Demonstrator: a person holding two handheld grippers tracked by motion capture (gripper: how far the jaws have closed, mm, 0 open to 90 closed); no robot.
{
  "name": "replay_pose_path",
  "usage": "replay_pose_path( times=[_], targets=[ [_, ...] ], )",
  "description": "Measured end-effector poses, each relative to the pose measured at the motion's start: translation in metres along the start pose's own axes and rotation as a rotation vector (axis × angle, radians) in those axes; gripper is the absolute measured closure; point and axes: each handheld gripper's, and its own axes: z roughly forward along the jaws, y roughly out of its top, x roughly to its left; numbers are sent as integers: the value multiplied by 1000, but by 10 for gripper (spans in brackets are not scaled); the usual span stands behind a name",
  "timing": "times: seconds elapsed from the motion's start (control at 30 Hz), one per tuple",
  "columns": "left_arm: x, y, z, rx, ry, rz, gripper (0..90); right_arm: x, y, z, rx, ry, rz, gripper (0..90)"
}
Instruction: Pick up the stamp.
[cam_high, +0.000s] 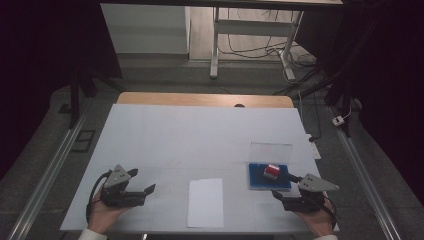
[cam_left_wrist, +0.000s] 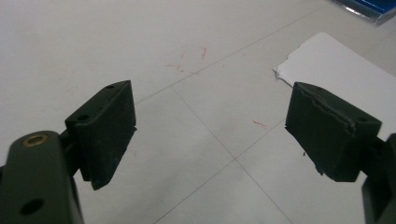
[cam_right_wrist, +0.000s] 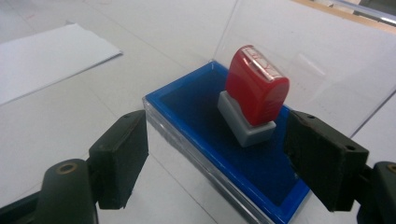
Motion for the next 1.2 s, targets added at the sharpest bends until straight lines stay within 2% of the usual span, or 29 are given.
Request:
replay_pose_path(
  times=[0.3, 0.47, 0.57, 0.6, 0.7, 0.9, 1.0, 1.2],
  targets=[
    [-4, -2, 2, 23, 2, 44, 164, -2, 0, 0, -16, 25, 7, 229],
    [-3, -3, 2, 9, 7, 46, 166, 1, 2, 1, -28, 32, 4, 229],
    [-4, -4, 1, 9, 8, 45, 166, 3, 4, 1, -24, 19, -7, 231],
    [-4, -5, 0, 7, 6, 47, 167, 3, 4, 1, -26, 30, -8, 231],
    [-5, -4, 0, 10, 4, 52, 167, 5, 4, 1, -30, 33, 5, 231],
    [-6, -3, -1, 12, -1, 49, 171, 10, 5, -1, -7, 21, 4, 250],
    [-4, -4, -4, 7, -4, 46, 173, 10, 6, -1, -11, 31, 16, 260],
    [-3, -4, -2, 12, 5, 43, 174, 9, 9, 0, 2, 27, 9, 277]
  ],
)
